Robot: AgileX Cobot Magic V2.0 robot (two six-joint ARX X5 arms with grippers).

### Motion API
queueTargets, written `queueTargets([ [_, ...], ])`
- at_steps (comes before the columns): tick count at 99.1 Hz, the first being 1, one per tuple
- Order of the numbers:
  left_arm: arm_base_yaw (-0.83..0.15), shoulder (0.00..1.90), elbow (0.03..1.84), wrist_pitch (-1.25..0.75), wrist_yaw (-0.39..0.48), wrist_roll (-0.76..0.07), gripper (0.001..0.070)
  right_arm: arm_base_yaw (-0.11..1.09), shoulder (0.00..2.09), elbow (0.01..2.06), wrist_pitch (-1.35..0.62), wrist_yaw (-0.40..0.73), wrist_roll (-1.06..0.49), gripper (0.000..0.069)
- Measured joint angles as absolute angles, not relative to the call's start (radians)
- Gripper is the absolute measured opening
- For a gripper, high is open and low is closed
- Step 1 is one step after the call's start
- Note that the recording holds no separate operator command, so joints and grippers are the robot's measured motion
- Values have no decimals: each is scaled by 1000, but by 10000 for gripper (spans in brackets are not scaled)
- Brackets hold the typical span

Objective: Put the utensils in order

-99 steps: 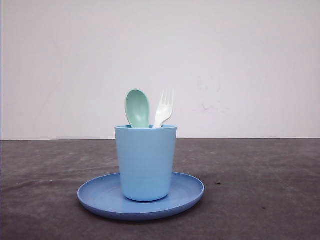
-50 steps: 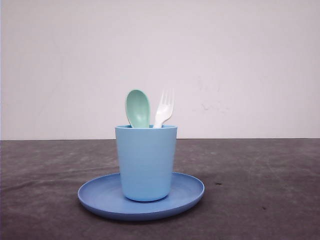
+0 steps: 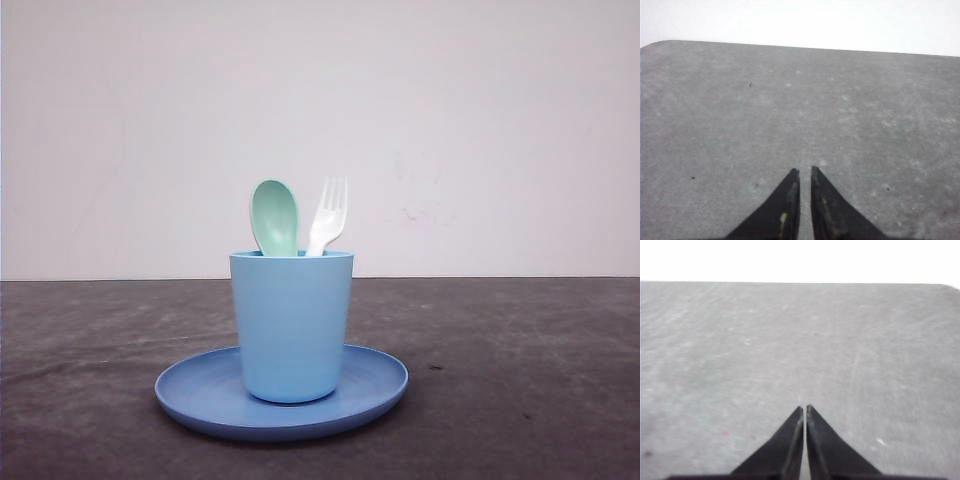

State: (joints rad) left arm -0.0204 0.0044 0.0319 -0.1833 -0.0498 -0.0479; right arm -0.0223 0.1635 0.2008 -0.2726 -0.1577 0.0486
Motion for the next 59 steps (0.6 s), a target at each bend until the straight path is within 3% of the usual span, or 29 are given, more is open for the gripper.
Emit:
queueTargets([
  [31,-20,4,32,-183,-50,-48,15,-22,9,52,-272,-154,49,9],
  [59,-20,4,32,-183,-50,-48,15,-22,6,19,-171,-157,50,9],
])
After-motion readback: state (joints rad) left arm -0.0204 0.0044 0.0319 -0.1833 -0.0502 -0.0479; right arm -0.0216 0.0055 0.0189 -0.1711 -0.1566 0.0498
